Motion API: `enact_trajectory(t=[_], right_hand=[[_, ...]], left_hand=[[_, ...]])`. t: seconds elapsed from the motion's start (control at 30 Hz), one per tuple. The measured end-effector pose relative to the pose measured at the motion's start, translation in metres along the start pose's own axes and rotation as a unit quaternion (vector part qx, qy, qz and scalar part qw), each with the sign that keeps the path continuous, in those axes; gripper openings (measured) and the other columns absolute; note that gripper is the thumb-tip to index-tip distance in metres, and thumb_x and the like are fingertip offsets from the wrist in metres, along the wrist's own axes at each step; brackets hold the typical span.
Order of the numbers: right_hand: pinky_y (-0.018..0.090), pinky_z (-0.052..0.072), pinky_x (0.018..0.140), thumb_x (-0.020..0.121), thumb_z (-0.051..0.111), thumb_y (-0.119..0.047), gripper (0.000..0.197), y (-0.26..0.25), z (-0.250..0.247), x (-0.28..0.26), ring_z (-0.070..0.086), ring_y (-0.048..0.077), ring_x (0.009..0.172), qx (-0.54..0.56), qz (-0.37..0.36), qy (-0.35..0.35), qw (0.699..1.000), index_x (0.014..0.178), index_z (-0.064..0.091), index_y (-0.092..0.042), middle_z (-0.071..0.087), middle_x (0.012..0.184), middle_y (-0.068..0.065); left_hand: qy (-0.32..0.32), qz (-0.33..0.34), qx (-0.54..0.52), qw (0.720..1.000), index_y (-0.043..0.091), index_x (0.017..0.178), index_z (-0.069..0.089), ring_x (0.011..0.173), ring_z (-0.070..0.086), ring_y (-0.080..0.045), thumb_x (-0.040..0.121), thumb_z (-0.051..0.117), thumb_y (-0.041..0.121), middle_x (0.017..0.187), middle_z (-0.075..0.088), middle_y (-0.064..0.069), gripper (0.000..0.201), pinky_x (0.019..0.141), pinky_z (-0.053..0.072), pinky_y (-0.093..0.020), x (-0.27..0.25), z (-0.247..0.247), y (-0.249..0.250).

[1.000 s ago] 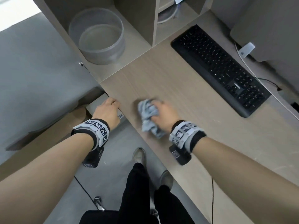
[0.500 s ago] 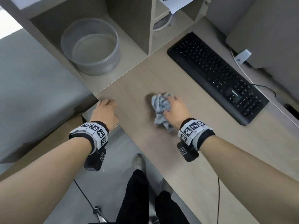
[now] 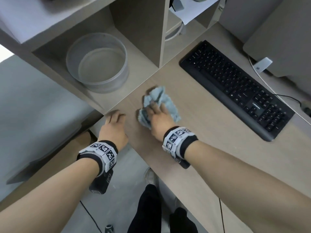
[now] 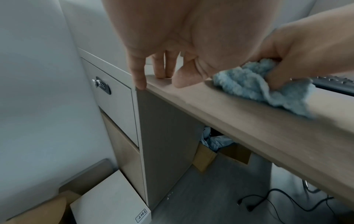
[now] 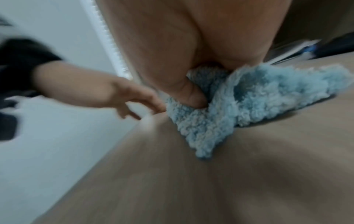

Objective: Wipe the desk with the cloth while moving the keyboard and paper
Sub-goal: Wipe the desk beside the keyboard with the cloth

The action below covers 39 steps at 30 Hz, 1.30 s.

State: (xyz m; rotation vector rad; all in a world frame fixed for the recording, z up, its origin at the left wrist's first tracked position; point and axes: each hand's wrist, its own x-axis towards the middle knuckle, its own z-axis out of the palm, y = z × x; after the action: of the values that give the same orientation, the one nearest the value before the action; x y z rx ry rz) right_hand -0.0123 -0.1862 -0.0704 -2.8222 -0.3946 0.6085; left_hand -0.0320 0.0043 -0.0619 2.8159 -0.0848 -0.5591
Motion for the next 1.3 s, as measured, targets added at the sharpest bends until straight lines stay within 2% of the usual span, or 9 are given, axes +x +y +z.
enact_trajectory(t=[0.2,0.37,0.53,0.73,0.9,1.0,1.1,1.2,1.3], right_hand=[[0.051,0.039,0.106,0.084,0.066,-0.014,0.060,0.000,0.018,-0.062,0.035,0.040,0.132,0.020,-0.087,0.000,0.996,0.142,0.049,-0.012,0.039,0.151,0.011],[0.043,0.033,0.114,0.084,0.051,0.002,0.060,0.066,0.006,-0.122,0.036,0.031,0.134,0.181,0.093,0.060,0.977,0.141,0.050,-0.015,0.039,0.149,0.006],[0.042,0.040,0.109,0.086,0.053,-0.003,0.053,0.160,-0.012,-0.189,0.046,0.033,0.124,0.136,0.207,0.121,0.961,0.139,0.051,-0.014,0.043,0.143,0.010],[0.043,0.046,0.097,0.089,0.048,-0.004,0.053,0.200,-0.002,-0.229,0.053,0.040,0.115,0.054,0.320,0.017,0.946,0.141,0.045,-0.012,0.032,0.142,0.020],[0.044,0.046,0.101,0.091,0.050,-0.004,0.071,0.098,0.033,-0.221,0.051,0.038,0.124,0.037,0.173,-0.065,0.982,0.153,0.016,-0.009,0.033,0.149,0.022],[0.040,0.053,0.090,0.090,0.054,-0.009,0.061,0.036,0.070,-0.235,0.060,0.028,0.103,0.089,0.019,-0.100,0.991,0.146,0.032,-0.016,0.045,0.136,0.008],[0.042,0.051,0.090,0.089,0.046,-0.020,0.040,0.045,0.076,-0.241,0.060,0.027,0.102,0.159,0.005,-0.063,0.985,0.129,0.049,-0.026,0.047,0.127,0.003],[0.042,0.047,0.097,0.091,0.041,-0.017,0.043,0.112,0.047,-0.238,0.059,0.032,0.111,0.131,0.134,0.032,0.982,0.133,0.051,-0.018,0.053,0.128,0.011],[0.039,0.049,0.083,0.090,0.051,-0.007,0.038,0.173,0.022,-0.252,0.060,0.037,0.095,0.123,0.302,0.081,0.942,0.128,0.050,-0.015,0.045,0.126,0.016]], left_hand=[[-0.028,-0.023,-0.001,0.999,0.016,0.147,0.029,0.145,0.017,-0.025,0.080,0.059,0.024,0.158,0.018,-0.004,0.074,0.116,0.026,-0.045,-0.013,-0.001,0.008],[-0.013,-0.005,-0.025,1.000,0.007,0.147,0.029,0.145,0.017,-0.031,0.077,0.054,0.009,0.157,0.020,-0.012,0.074,0.117,0.025,-0.045,-0.054,0.016,0.034],[-0.002,0.030,-0.011,0.999,0.002,0.137,0.044,0.136,0.027,-0.034,0.074,0.054,0.001,0.145,0.037,-0.016,0.063,0.113,0.030,-0.042,-0.100,0.040,0.064],[-0.038,0.050,0.005,0.998,0.008,0.131,0.051,0.126,0.041,-0.031,0.080,0.050,0.001,0.142,0.042,-0.007,0.052,0.104,0.039,-0.039,-0.134,0.065,0.087],[-0.061,0.045,0.042,0.996,0.012,0.132,0.051,0.125,0.049,-0.030,0.080,0.052,0.003,0.148,0.036,-0.001,0.053,0.102,0.042,-0.036,-0.135,0.061,0.091],[-0.095,0.049,0.062,0.992,0.013,0.139,0.045,0.132,0.044,-0.028,0.079,0.051,0.003,0.155,0.028,-0.001,0.062,0.105,0.040,-0.036,-0.137,0.061,0.089],[-0.117,0.049,0.073,0.989,0.013,0.144,0.039,0.138,0.037,-0.028,0.079,0.051,0.003,0.159,0.020,-0.001,0.067,0.109,0.037,-0.036,-0.140,0.061,0.091],[-0.119,0.050,0.069,0.989,0.015,0.145,0.038,0.138,0.038,-0.028,0.080,0.050,0.003,0.160,0.019,0.000,0.067,0.109,0.037,-0.035,-0.140,0.058,0.091],[-0.115,0.042,0.059,0.991,0.016,0.145,0.038,0.138,0.037,-0.028,0.080,0.049,0.003,0.160,0.018,0.001,0.067,0.109,0.037,-0.035,-0.142,0.060,0.092]])
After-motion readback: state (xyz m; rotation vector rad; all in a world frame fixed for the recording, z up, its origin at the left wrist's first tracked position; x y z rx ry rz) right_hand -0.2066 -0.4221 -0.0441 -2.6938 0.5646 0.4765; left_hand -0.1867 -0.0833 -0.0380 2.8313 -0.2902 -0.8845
